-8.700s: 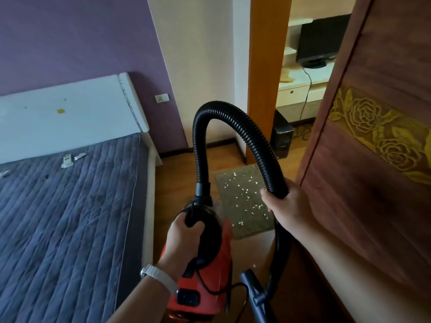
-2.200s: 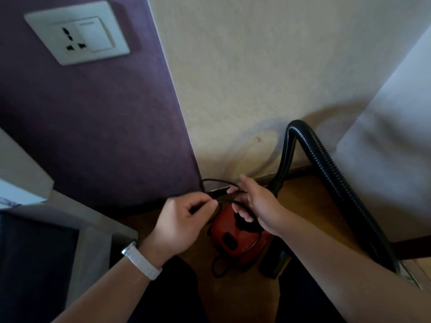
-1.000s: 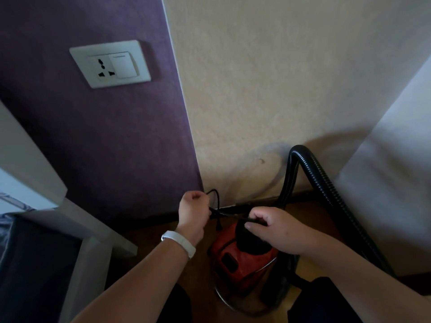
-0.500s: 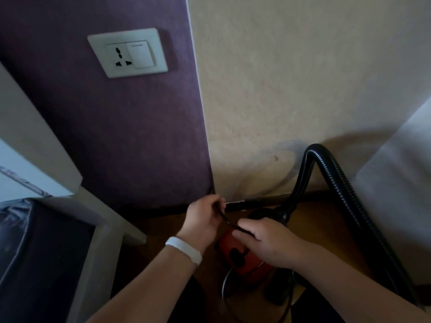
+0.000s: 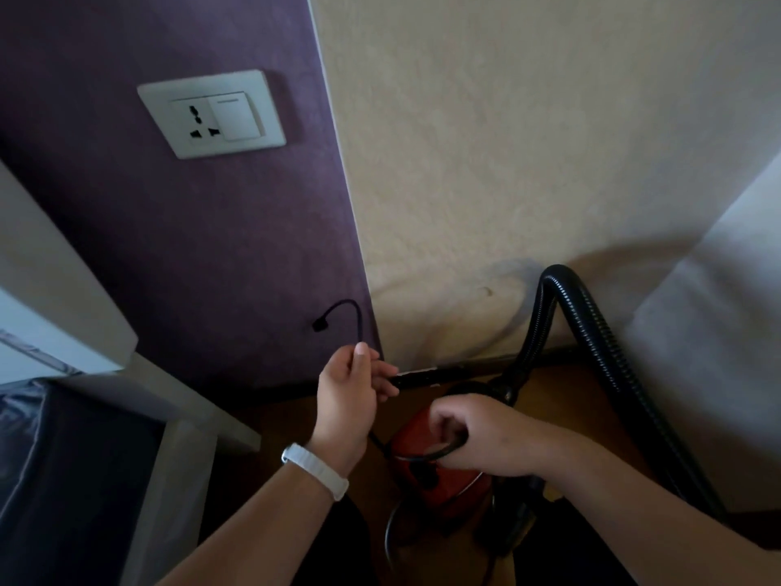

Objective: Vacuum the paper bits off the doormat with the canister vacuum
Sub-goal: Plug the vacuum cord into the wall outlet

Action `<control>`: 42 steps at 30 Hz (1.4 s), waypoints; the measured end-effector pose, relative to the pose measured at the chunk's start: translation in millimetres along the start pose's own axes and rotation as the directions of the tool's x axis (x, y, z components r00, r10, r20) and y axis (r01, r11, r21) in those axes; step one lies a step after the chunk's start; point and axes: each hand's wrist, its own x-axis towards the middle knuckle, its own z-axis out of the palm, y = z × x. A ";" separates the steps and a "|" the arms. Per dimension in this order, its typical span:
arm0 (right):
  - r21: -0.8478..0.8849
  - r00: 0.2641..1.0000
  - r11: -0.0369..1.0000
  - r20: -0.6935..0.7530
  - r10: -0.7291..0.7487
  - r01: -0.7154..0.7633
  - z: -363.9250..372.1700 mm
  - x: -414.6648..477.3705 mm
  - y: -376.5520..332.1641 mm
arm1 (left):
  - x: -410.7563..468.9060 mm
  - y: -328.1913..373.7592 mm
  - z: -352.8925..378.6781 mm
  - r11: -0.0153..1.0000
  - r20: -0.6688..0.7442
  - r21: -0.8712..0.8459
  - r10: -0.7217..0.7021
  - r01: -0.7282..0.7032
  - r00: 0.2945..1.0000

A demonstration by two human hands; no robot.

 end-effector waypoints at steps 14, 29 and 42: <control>0.529 0.912 0.842 -0.286 0.295 -0.106 -3.4 39.0 -5.2 | -42.4 -0.6 6.2 0.973 0.169 0.142 0.157 -0.182 0.973; 0.702 0.885 0.711 -0.347 0.312 0.025 -6.1 67.5 -26.2 | -38.8 -47.3 -12.9 0.955 0.307 0.224 0.121 -0.195 0.944; 0.287 0.808 0.932 -0.589 -0.010 0.221 7.3 57.8 -28.1 | 70.1 6.5 -38.9 0.766 0.084 0.624 0.129 -0.153 0.988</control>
